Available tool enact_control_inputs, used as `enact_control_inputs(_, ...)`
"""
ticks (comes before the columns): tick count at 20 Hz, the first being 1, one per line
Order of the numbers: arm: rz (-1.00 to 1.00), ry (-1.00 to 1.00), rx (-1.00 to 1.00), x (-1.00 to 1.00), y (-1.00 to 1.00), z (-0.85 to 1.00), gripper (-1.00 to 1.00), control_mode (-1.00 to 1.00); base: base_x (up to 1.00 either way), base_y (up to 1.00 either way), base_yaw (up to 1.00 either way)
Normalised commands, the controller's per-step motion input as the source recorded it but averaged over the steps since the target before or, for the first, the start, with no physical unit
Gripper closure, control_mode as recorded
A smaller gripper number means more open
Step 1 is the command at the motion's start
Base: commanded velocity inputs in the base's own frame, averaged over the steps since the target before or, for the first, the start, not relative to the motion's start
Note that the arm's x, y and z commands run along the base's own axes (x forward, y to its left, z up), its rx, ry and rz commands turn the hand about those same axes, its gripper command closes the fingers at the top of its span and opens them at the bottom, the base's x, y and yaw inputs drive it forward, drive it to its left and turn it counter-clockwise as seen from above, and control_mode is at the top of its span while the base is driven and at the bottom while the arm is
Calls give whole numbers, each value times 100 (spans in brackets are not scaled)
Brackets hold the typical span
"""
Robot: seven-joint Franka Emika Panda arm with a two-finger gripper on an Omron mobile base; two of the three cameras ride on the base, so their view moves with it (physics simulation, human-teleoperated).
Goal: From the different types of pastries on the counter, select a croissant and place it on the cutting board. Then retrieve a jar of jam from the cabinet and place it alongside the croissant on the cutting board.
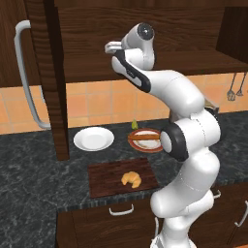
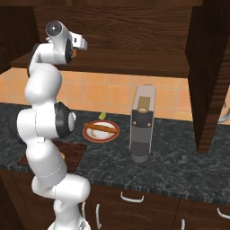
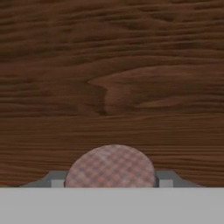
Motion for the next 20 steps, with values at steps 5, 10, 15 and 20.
enact_control_inputs(5, 2, -6, 0, -39, 0, 13, 100, -100, 0, 0, 0)
enact_control_inputs(10, 3, -12, 2, -84, 0, 19, 100, -100, 0, 0, 0)
enact_control_inputs(15, 2, -5, 3, -35, 0, 5, 100, -100, 0, 0, 0)
enact_control_inputs(20, 14, -9, 3, -97, 0, 35, 100, -100, 0, 0, 0)
